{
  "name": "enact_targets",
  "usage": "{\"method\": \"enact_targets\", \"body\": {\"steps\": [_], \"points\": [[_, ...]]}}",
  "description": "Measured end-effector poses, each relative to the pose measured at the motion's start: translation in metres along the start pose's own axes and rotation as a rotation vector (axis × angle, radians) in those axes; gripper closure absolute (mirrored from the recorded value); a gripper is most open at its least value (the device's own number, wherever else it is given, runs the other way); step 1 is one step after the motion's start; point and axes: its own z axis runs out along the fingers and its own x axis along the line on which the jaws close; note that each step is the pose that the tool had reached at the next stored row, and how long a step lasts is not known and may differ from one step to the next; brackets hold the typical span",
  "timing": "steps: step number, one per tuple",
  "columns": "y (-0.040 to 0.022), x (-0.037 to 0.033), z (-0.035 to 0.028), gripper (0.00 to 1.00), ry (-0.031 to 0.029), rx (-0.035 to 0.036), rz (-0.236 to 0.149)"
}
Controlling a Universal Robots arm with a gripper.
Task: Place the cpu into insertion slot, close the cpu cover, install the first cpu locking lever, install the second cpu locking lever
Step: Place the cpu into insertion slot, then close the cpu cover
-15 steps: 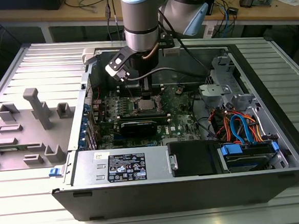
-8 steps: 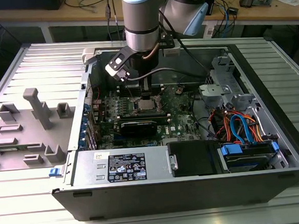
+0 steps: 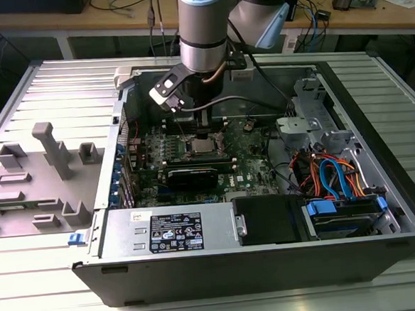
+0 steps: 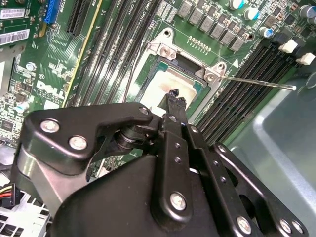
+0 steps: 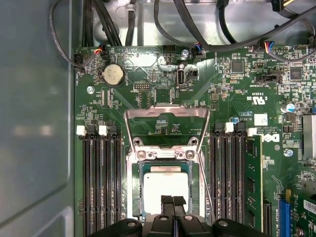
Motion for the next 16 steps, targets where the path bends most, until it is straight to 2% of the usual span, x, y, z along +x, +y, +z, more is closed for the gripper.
{"method": "enact_targets", "body": {"steps": [2, 3, 14, 16], "points": [[0.0022, 0.0, 0.0005, 0.89, -0.0002, 0.014, 0.0], [0.0029, 0.0, 0.0006, 0.89, -0.0001, 0.0184, 0.0], [0.0065, 0.0001, 0.0014, 0.89, -0.0004, 0.0421, 0.0], [0.0075, 0.0001, 0.0017, 0.89, -0.0005, 0.0486, 0.0]]}}
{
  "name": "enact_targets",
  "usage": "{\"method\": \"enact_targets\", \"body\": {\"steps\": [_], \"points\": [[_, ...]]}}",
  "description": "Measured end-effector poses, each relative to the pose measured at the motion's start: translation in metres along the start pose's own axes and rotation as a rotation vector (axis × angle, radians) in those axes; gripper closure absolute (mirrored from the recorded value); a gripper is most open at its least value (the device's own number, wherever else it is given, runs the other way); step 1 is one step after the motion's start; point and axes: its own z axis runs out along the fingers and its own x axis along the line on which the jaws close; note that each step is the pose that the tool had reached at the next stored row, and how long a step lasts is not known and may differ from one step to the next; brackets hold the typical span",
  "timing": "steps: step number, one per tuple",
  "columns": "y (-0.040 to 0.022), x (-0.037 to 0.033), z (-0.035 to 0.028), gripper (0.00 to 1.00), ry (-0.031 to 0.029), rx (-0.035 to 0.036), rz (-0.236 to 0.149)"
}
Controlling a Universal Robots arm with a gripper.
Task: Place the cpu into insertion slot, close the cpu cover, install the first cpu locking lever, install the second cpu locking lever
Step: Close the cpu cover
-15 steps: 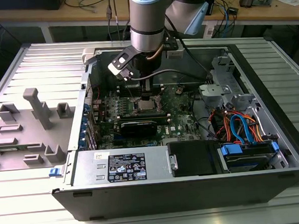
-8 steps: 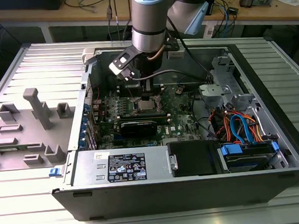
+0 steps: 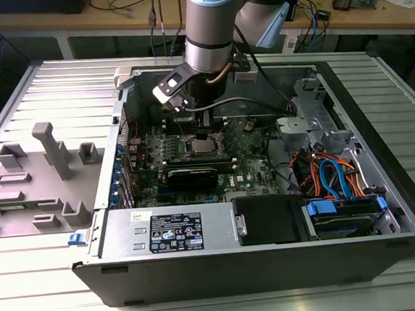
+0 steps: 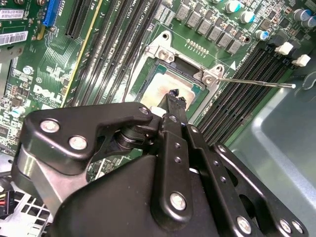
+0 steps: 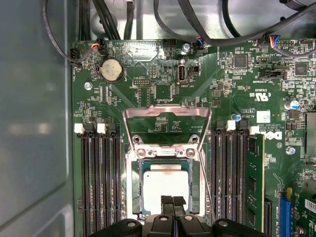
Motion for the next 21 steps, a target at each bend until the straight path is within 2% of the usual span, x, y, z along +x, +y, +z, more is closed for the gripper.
{"method": "enact_targets", "body": {"steps": [6, 8, 13, 21], "points": [[0.002, 0.0, 0.0003, 0.89, -0.0001, 0.0129, 0.0], [0.0031, 0.0, 0.0005, 0.89, -0.0002, 0.0196, 0.0], [0.0046, 0.0001, 0.0008, 0.89, -0.0003, 0.0294, 0.0], [0.008, 0.0001, 0.0013, 0.89, -0.0006, 0.0515, -0.001]]}}
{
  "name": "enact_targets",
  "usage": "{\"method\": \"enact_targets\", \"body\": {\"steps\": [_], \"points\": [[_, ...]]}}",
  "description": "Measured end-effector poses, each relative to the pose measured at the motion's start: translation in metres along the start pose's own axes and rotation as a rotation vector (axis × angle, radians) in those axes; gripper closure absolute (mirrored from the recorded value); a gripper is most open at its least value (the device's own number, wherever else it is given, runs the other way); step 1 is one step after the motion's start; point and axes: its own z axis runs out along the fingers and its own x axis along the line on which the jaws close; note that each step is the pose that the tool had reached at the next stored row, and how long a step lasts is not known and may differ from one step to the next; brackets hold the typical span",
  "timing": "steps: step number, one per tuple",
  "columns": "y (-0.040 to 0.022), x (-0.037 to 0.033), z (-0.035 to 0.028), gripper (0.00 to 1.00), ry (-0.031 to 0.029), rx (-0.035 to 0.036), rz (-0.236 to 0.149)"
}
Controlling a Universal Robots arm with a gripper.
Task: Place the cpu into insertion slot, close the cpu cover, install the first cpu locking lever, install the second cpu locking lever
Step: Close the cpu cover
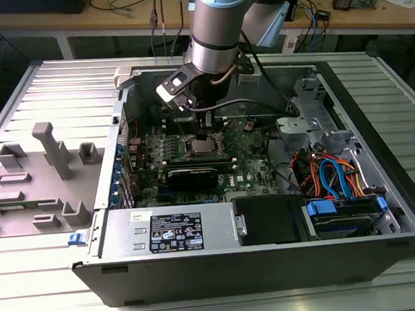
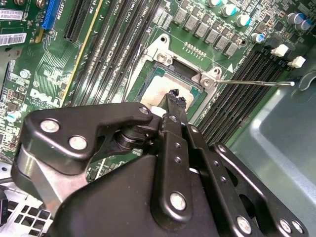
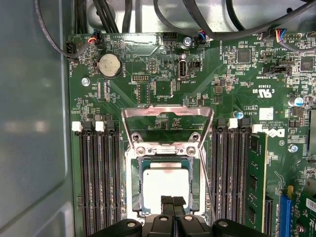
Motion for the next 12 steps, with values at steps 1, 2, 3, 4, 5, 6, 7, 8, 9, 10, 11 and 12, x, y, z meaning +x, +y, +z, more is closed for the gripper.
{"method": "enact_targets", "body": {"steps": [1, 2, 3, 4, 5, 6, 7, 8, 9, 10, 11, 12], "points": [[0.0003, 0.0, 0.0, 0.89, 0.0, 0.0019, 0.0], [0.0005, 0.0, 0.0001, 0.89, 0.0, 0.0033, 0.0], [0.0009, 0.0, 0.0001, 0.89, 0.0, 0.0057, 0.0], [0.0012, 0.0, 0.0001, 0.89, -0.0001, 0.0075, 0.0], [0.0017, 0.0, 0.0002, 0.89, -0.0001, 0.0107, 0.0], [0.0022, 0.0, 0.0003, 0.89, -0.0001, 0.0139, 0.0], [0.0025, 0.0, 0.0003, 0.89, -0.0002, 0.0161, 0.0], [0.0028, 0.0, 0.0003, 0.89, -0.0001, 0.0178, 0.0], [0.0031, 0.0, 0.0004, 0.89, -0.0002, 0.0198, 0.0], [0.0033, 0.0, 0.0004, 0.89, -0.0002, 0.0213, 0.0], [0.0036, 0.0, 0.0004, 0.89, -0.0002, 0.0231, 0.0], [0.0039, 0.0, 0.0004, 0.89, -0.0002, 0.0249, 0.0]]}}
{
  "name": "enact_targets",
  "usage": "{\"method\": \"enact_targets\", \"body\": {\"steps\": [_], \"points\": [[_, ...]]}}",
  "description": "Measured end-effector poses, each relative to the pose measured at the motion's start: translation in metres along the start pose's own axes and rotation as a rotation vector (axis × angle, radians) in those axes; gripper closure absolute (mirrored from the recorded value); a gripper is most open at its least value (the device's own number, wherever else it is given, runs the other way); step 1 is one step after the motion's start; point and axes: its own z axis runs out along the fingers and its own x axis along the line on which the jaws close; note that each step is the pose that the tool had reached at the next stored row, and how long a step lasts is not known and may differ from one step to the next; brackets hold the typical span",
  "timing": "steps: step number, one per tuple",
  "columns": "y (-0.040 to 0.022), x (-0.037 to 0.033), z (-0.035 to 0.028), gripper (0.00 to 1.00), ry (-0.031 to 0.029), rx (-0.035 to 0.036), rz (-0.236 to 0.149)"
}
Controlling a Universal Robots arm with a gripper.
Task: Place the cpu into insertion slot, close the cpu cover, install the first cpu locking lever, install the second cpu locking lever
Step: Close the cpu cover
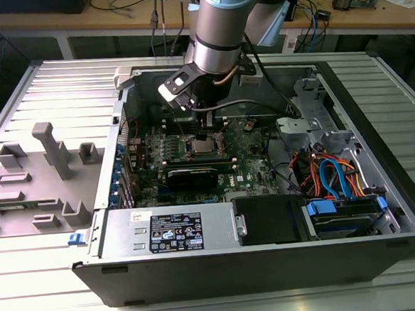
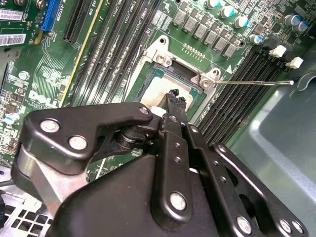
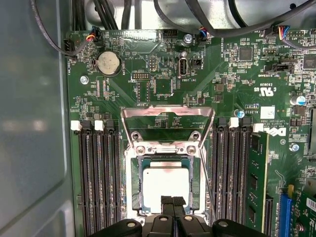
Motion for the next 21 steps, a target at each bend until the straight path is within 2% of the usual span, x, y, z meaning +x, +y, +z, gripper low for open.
{"method": "enact_targets", "body": {"steps": [8, 11, 19, 21], "points": [[0.0023, 0.0, 0.0002, 0.89, -0.0001, 0.0145, 0.0], [0.0036, 0.0, 0.0003, 0.89, -0.0002, 0.0229, 0.0], [0.0061, 0.0001, 0.0006, 0.89, -0.0004, 0.0386, 0.0], [0.0072, 0.0001, 0.0007, 0.89, -0.0004, 0.0457, 0.0]]}}
